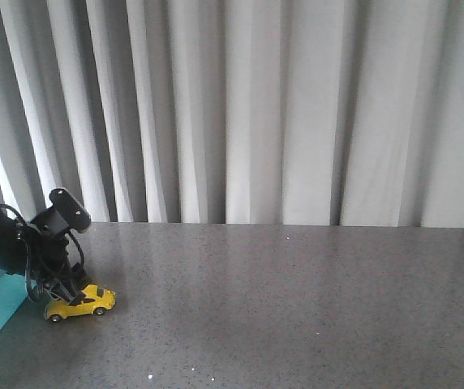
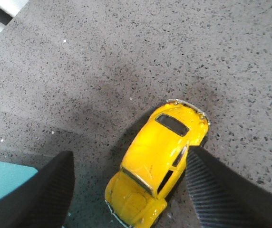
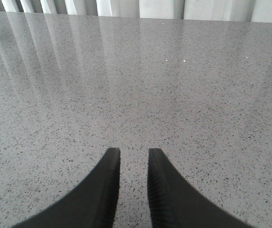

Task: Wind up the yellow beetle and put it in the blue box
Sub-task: 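Lower the left gripper onto the yellow car and grasp it, then lift the car with the left gripper and move it over the blue box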

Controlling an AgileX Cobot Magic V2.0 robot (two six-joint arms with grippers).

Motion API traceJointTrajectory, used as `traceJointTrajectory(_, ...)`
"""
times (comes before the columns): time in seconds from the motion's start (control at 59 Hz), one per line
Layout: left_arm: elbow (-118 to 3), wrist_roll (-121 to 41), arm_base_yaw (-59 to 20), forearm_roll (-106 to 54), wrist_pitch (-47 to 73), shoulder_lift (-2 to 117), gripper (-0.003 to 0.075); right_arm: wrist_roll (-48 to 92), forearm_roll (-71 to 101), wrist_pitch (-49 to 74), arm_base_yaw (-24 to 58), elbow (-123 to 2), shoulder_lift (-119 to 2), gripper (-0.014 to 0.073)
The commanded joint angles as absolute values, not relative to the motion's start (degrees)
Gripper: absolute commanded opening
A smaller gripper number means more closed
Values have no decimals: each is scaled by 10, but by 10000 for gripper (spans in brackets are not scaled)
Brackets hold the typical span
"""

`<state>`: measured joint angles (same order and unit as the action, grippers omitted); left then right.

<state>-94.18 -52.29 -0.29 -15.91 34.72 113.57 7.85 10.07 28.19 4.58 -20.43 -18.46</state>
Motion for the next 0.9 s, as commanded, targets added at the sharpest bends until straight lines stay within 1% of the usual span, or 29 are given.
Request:
traceJointTrajectory(0.0, -975, -520, -7, -168, 321, 1117, 471, 81, 108, 243, 43, -219, -189, 162)
traceJointTrajectory(0.22, -1031, -517, -7, -188, 369, 1163, 473, 81, 108, 243, 43, -219, -189, 162)
traceJointTrajectory(0.373, -1036, -515, -7, -182, 397, 1180, 473, 81, 108, 243, 43, -219, -189, 162)
traceJointTrajectory(0.661, -1036, -517, -6, -166, 370, 1233, 465, 81, 108, 243, 43, -219, -189, 162)
traceJointTrajectory(0.728, -1036, -516, -6, -162, 366, 1235, 437, 81, 108, 243, 43, -219, -189, 162)
traceJointTrajectory(0.745, -1036, -516, -6, -162, 367, 1235, 417, 81, 108, 243, 43, -219, -189, 162)
traceJointTrajectory(0.796, -1036, -516, -6, -163, 370, 1228, 351, 81, 108, 243, 43, -219, -189, 162)
traceJointTrajectory(0.847, -1036, -516, -6, -167, 371, 1219, 258, 81, 108, 243, 43, -219, -189, 162)
traceJointTrajectory(0.881, -1036, -516, -6, -168, 370, 1211, 178, 81, 108, 243, 43, -219, -189, 162)
